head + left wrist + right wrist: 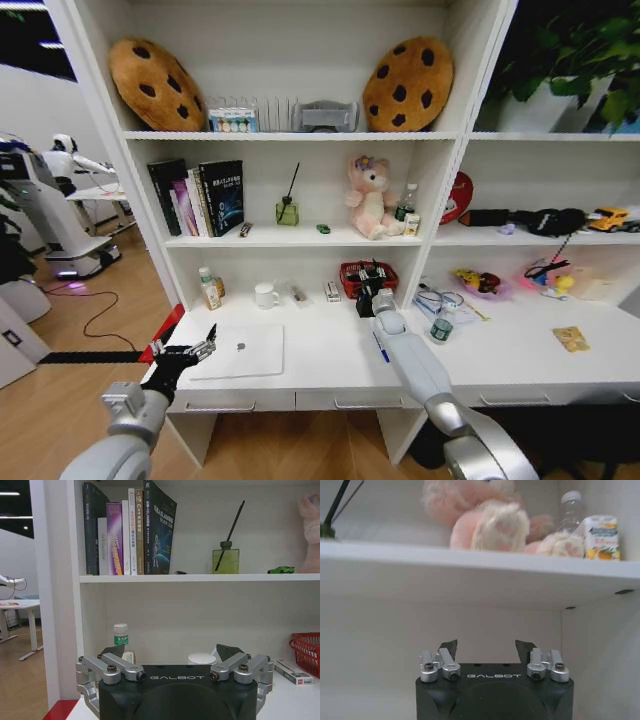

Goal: Organize the objects on the table.

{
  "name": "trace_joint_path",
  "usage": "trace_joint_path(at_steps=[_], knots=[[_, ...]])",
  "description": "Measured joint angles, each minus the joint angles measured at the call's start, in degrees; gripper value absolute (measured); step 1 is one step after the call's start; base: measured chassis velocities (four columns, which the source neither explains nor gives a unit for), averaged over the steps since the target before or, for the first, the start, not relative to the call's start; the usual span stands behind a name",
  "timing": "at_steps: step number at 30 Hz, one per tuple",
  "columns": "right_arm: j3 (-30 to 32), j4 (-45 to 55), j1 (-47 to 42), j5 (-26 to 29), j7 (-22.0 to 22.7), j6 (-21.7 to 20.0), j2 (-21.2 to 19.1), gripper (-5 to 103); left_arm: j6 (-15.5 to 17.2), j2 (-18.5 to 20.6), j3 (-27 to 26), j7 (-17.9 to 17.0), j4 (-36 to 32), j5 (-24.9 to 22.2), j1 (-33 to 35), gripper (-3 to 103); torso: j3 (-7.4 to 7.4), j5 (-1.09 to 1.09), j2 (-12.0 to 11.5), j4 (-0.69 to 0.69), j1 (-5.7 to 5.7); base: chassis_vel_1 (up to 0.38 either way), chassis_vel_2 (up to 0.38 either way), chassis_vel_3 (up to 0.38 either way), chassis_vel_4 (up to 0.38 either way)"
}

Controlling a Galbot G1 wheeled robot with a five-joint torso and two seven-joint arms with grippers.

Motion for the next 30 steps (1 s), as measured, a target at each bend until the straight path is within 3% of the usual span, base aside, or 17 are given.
trace_joint_path(at_steps=[1,2,5,7,8,10,11,13,15,20,22,30], knots=[[-0.3,1.5,-0.4,1.0,0.5,-0.8,-0.4,67,0.0,0.0,0.0,0.0,0.0,0.0,0.0,100,0.0,0.0,0.0,0.0,0.0,0.0,0.0,0.0,0.0],[-1.6,8.9,-2.7,4.9,3.2,-4.1,-2.5,78,0.0,0.0,0.0,0.0,0.0,0.0,0.0,100,-0.02,-0.04,0.0,0.0,-0.01,0.0,0.0,0.0,0.0],[-2.3,14.6,-4.9,6.6,6.4,-6.2,-5.0,83,0.0,0.0,0.0,0.0,0.0,0.0,0.0,100,-0.01,0.0,0.0,0.01,-0.01,0.0,0.0,0.0,0.0],[-2.7,21.2,-7.4,9.5,11.5,-10.4,-8.8,94,0.0,0.0,0.0,0.0,0.0,0.0,0.0,100,-0.02,0.0,0.0,0.0,-0.01,0.0,0.0,0.0,0.0],[-2.7,21.2,-7.4,9.5,11.5,-10.4,-8.8,94,0.0,0.0,0.0,0.0,0.0,0.0,0.0,100,-0.02,0.0,0.0,0.0,-0.01,0.0,0.0,0.0,0.0],[-3.1,30.9,-10.8,16.8,20.6,-17.6,-13.0,99,0.0,0.0,0.0,0.0,0.0,0.0,0.0,100,-0.02,-0.02,0.0,-0.03,-0.01,0.0,0.0,0.0,0.0],[-3.1,30.9,-10.8,16.8,20.6,-17.6,-13.0,99,0.0,0.0,0.0,0.0,0.0,0.0,0.0,100,-0.02,-0.02,0.0,-0.03,-0.01,0.0,0.0,0.0,0.0],[-3.3,40.3,-15.0,29.6,31.0,-24.3,-16.1,100,0.0,0.0,0.0,0.0,0.0,0.0,0.0,100,-0.02,-0.02,0.0,-0.02,-0.01,0.0,0.0,0.0,0.0],[-2.4,46.9,-19.0,39.2,38.8,-29.3,-17.4,100,0.0,0.0,0.0,0.0,0.0,0.0,0.0,100,-0.02,-0.02,0.0,-0.01,-0.01,0.0,0.0,0.0,0.0],[-0.1,48.9,-22.8,44.2,41.6,-33.9,-17.7,100,0.0,0.0,0.0,0.0,0.0,0.0,0.0,100,-0.02,-0.02,0.0,0.01,-0.01,0.0,0.0,0.0,0.0],[1.7,46.2,-24.5,44.5,40.8,-37.1,-17.1,100,0.0,0.0,0.0,0.0,0.0,0.0,0.0,100,-0.01,-0.01,0.0,-0.01,-0.01,0.0,0.0,0.0,0.0],[1.7,37.2,-23.6,44.1,36.0,-40.8,-14.1,100,0.0,0.0,0.0,0.0,0.0,0.0,0.0,100,-0.01,-0.02,0.0,0.0,-0.01,0.0,0.0,0.0,0.0]])
